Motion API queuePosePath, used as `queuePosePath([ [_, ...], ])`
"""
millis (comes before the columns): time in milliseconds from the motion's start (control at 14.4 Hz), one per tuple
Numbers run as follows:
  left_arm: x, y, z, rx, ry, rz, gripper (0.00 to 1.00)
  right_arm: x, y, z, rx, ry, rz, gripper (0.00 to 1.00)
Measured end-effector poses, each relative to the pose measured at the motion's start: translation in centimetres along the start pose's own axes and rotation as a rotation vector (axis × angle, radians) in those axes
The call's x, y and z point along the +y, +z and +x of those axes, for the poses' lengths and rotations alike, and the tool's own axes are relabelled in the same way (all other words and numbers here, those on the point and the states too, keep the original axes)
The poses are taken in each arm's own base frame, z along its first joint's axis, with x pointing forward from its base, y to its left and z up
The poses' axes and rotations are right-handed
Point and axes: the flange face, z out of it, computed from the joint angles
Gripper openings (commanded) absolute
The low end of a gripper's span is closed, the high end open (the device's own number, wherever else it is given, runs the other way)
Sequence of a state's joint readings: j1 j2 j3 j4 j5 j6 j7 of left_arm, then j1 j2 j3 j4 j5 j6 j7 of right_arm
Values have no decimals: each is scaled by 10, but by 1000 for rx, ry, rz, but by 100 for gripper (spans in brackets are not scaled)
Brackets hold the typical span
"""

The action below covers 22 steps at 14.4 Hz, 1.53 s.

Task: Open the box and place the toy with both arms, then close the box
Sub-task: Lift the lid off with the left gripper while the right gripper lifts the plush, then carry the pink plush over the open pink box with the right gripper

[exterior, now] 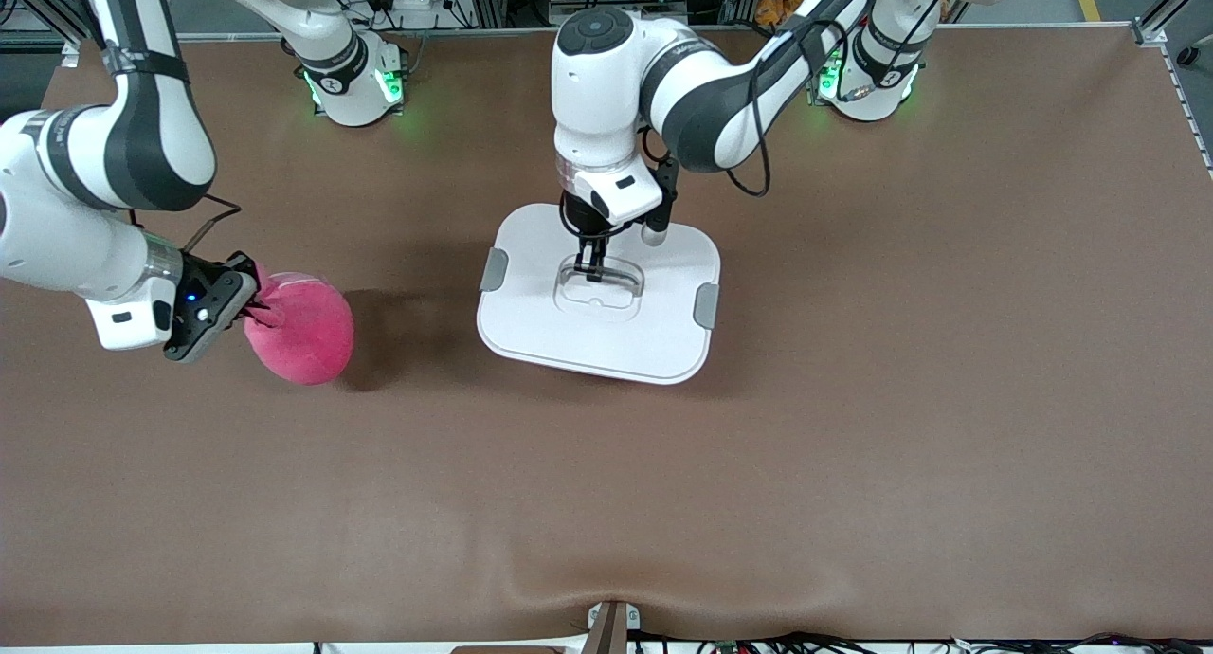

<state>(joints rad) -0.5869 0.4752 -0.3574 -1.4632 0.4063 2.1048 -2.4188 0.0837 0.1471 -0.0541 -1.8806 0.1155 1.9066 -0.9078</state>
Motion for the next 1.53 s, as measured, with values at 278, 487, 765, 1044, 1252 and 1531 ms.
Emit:
queuePosePath([
  [278,32,-34,46,1,35,-37,0,-32,-6,26,20,134,41,0],
  [487,42,-41,84,44,90,12,0,-57,-24,49,28,218,63,0],
  [765,63,-35,145,46,107,76,0,-126,-82,104,32,291,51,0],
  [1044,89,-40,236,-4,56,131,0,-166,-120,128,57,339,37,0],
  [1252,88,-17,299,8,22,196,0,-190,-125,147,59,407,36,0],
  [1531,77,19,370,20,25,274,0,-218,-109,180,38,444,37,0],
])
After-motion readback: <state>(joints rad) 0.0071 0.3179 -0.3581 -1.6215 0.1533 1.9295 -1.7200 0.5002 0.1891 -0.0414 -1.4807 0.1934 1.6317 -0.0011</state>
